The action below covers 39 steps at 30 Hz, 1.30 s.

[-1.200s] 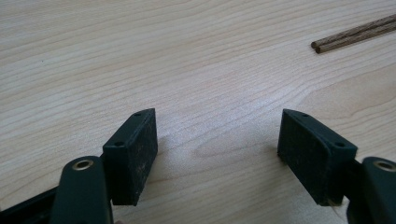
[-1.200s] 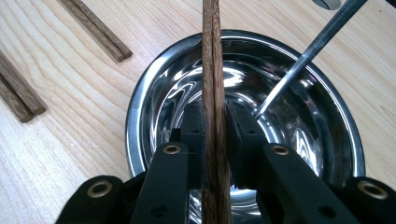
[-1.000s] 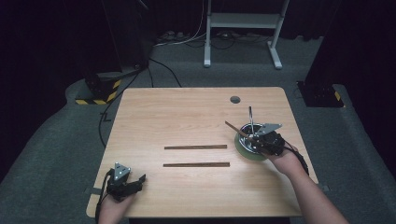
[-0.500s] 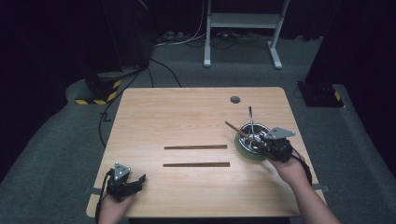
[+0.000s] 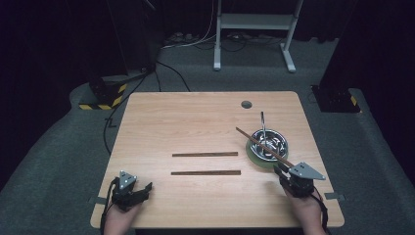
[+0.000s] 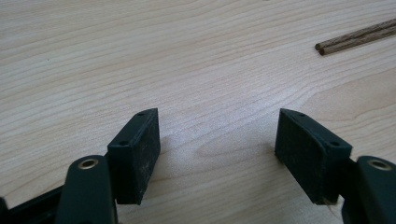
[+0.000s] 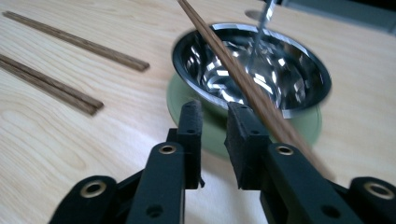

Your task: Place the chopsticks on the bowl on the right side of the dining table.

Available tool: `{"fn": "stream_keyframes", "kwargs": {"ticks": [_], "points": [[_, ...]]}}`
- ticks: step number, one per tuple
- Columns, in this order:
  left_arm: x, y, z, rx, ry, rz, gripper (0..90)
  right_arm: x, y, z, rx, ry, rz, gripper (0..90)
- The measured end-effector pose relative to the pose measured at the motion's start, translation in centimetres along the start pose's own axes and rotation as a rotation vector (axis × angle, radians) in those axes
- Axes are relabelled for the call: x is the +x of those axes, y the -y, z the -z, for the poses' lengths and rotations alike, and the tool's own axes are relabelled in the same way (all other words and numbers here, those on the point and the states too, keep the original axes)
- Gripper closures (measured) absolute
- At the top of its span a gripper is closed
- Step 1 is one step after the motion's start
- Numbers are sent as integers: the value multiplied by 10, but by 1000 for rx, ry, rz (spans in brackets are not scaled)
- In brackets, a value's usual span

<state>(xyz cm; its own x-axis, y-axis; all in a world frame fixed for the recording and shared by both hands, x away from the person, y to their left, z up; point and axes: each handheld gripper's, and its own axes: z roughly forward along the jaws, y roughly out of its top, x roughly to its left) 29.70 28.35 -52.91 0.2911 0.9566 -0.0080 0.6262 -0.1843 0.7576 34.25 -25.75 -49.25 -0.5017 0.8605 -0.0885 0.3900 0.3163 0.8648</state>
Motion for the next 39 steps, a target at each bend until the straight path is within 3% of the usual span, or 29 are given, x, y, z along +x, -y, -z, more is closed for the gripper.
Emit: {"fn": "stream_keyframes", "kwargs": {"ticks": [1,4,11,21,32,35,37,39], "points": [[0,0,0,0,-1,-2,311,-1,5,1,5,0,-19,768],[0,0,0,0,-1,0,312,-3,11,1,26,11,-11,769],[0,0,0,0,-4,-2,312,-7,15,-2,18,46,-13,757],[-1,0,0,2,-11,3,312,-24,20,1,7,85,-71,744],[-2,1,1,-7,-20,0,335,-42,12,-10,21,108,-88,731],[-1,0,1,-3,1,1,362,-47,9,-13,29,103,-79,726],[-3,-1,1,-1,7,-14,403,-50,7,-15,32,101,-72,722],[-9,-5,2,19,-17,-64,457,-53,4,-16,36,109,-64,720]]}}
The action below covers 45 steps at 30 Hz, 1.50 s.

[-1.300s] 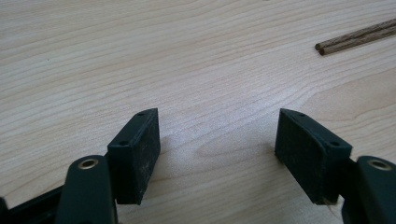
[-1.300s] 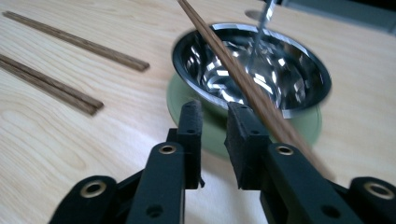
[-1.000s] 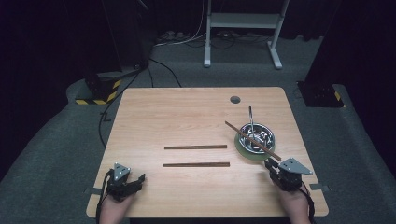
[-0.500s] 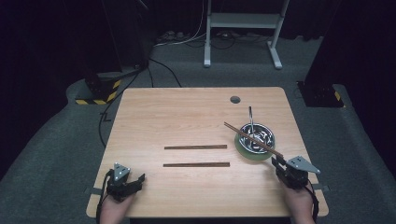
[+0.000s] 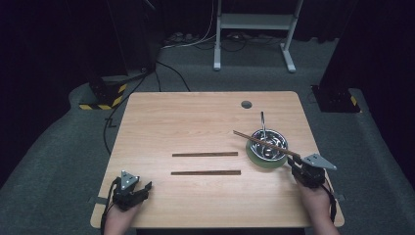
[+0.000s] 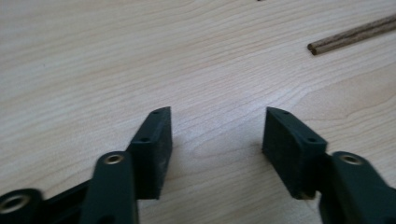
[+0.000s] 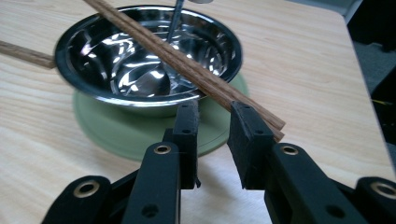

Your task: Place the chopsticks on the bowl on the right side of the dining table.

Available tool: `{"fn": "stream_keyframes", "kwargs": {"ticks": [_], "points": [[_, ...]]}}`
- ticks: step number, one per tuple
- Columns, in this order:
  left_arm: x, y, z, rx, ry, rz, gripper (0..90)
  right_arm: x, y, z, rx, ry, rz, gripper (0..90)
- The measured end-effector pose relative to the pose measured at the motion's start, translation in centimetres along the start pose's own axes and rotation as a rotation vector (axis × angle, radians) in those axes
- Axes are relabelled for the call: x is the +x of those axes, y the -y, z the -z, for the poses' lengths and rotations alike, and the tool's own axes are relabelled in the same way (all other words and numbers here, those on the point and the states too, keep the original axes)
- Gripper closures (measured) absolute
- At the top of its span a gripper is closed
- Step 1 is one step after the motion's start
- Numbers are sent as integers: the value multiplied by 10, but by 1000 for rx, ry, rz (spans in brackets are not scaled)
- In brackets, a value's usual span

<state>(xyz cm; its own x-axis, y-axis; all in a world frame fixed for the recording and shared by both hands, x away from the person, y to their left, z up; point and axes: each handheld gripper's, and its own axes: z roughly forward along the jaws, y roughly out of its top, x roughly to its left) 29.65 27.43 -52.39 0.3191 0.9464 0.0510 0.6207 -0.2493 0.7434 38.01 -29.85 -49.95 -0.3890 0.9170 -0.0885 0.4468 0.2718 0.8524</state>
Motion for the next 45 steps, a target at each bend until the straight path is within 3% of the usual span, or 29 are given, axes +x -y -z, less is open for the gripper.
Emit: {"fn": "stream_keyframes", "kwargs": {"ticks": [3,9,17,23,29,33,35,38,41,43,45], "points": [[-14,-14,3,-10,5,-19,494,-7,-3,-3,8,0,7,717],[-50,-55,3,-108,18,-37,529,-15,-10,-10,19,-16,9,711],[-107,-99,-33,-157,66,-18,568,-24,-13,-17,21,-49,16,720],[-139,-131,-69,-179,49,-16,627,-29,-12,-21,18,-52,11,725],[-154,-146,-88,-193,36,-9,659,-31,-17,-25,29,-49,39,726],[-157,-153,-96,-203,37,24,662,-30,-19,-29,40,-40,67,726],[-158,-155,-100,-205,41,26,661,-33,-21,-31,48,-46,57,739],[-160,-159,-108,-191,49,28,661,-33,-20,-25,14,-46,36,781],[-159,-163,-116,-185,50,29,672,-34,-12,-12,-49,3,-4,820],[-159,-168,-124,-183,55,52,683,-36,-7,-10,-68,53,-14,828],[-164,-173,-132,-213,65,82,707,-42,-5,-8,-82,111,-25,835]]}}
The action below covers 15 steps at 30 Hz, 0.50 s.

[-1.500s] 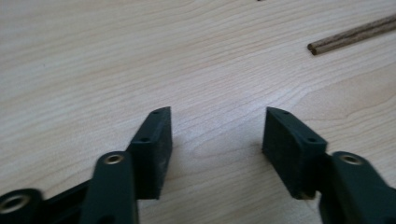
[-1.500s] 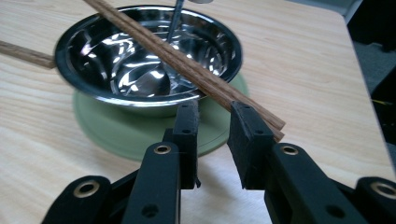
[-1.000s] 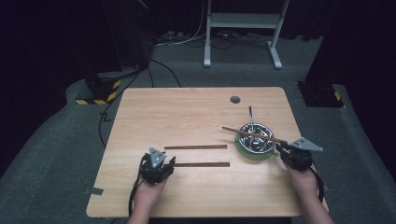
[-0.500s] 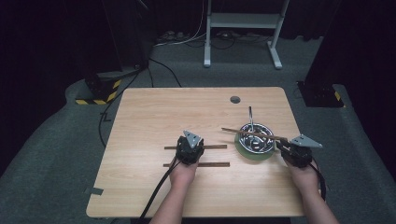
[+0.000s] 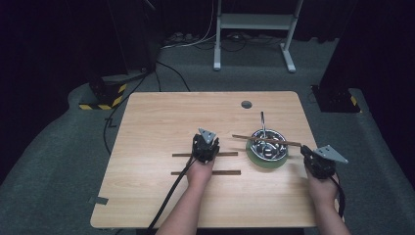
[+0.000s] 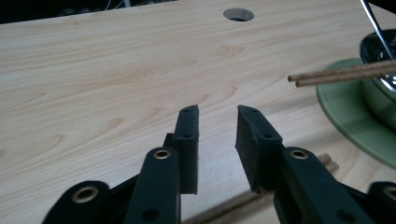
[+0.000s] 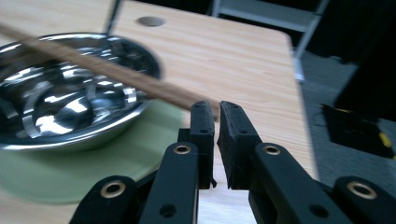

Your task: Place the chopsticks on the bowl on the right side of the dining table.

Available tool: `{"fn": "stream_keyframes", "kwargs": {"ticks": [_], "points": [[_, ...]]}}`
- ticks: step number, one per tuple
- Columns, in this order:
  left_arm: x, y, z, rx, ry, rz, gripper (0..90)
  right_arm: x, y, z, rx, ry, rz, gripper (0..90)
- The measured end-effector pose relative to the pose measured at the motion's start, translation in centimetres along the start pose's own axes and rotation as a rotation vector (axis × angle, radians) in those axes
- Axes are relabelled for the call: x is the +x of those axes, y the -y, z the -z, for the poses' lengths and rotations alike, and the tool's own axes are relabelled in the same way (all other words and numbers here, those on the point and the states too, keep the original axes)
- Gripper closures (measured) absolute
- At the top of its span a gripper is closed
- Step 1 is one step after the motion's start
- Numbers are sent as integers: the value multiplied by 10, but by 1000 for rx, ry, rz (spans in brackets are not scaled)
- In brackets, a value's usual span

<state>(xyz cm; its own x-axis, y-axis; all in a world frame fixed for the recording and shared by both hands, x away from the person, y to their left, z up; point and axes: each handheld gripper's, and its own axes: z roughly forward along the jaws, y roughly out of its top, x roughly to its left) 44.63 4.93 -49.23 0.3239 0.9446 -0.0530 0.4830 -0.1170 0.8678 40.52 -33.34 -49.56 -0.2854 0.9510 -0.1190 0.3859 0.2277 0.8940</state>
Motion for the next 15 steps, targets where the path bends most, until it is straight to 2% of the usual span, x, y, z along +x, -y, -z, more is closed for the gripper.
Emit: {"fn": "stream_keyframes", "kwargs": {"ticks": [1,2,3,5,9,11,15], "points": [[-2,-1,-4,-3,-1,2,713,-3,0,1,-9,15,-15,837],[-4,-4,-6,31,5,-45,714,-5,1,1,-16,23,-21,838],[-6,-6,-11,31,4,-57,721,-7,2,-1,-13,37,-28,838],[-9,-9,-17,36,2,-59,730,-7,2,-4,8,46,-22,842],[-12,-15,-28,41,-3,-31,742,-8,2,-11,38,25,-21,842],[-13,-16,-33,44,2,-34,744,-6,1,-14,50,25,-5,840],[-17,-19,-43,67,4,-42,746,-7,1,-17,57,33,-8,835]]}}
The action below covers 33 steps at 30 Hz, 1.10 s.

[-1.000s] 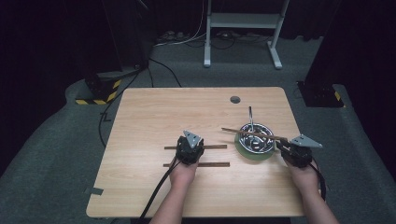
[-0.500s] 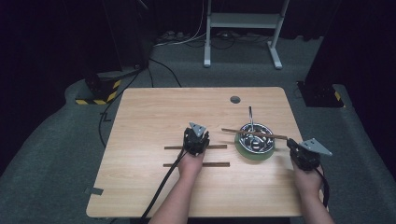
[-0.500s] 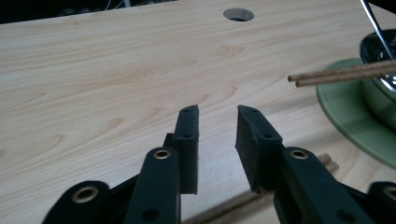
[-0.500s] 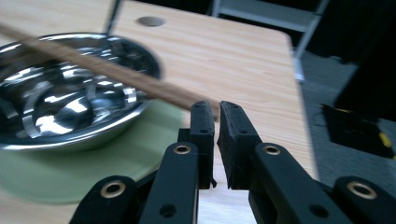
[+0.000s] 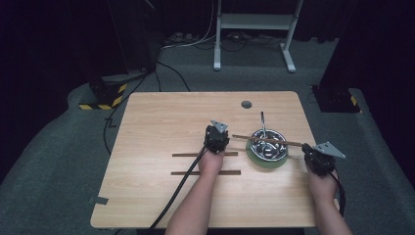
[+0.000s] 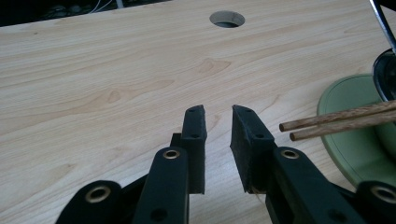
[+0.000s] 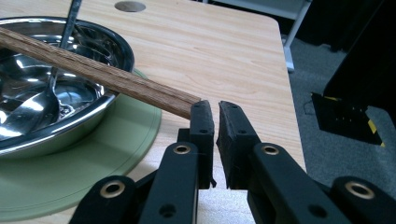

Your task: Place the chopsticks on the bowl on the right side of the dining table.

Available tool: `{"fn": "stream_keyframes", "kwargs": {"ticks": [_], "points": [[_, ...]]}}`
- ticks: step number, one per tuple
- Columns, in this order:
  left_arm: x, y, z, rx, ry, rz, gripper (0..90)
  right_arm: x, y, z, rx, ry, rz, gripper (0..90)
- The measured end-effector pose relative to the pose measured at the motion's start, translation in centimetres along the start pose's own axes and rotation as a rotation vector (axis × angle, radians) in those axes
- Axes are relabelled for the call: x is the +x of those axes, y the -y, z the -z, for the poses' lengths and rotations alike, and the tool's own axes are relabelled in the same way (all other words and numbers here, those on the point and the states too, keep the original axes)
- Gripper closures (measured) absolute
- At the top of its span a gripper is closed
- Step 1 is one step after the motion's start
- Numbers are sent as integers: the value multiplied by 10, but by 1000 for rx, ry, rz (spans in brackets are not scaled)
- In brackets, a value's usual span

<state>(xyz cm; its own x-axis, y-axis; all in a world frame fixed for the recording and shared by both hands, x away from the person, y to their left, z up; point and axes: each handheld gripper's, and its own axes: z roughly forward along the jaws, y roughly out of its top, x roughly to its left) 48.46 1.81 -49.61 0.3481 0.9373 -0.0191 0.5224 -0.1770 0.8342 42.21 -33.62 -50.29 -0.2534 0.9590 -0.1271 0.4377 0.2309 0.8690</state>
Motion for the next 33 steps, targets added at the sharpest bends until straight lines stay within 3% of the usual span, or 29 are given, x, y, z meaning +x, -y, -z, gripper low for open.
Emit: {"fn": "stream_keyframes", "kwargs": {"ticks": [6,18,33], "points": [[-6,-2,-8,16,22,-4,746,-3,0,-1,3,4,-12,826],[-11,0,-3,24,20,-30,749,-2,0,-2,-5,1,-8,802],[-12,4,2,23,23,-32,761,-2,0,-6,-20,3,3,798]]}}
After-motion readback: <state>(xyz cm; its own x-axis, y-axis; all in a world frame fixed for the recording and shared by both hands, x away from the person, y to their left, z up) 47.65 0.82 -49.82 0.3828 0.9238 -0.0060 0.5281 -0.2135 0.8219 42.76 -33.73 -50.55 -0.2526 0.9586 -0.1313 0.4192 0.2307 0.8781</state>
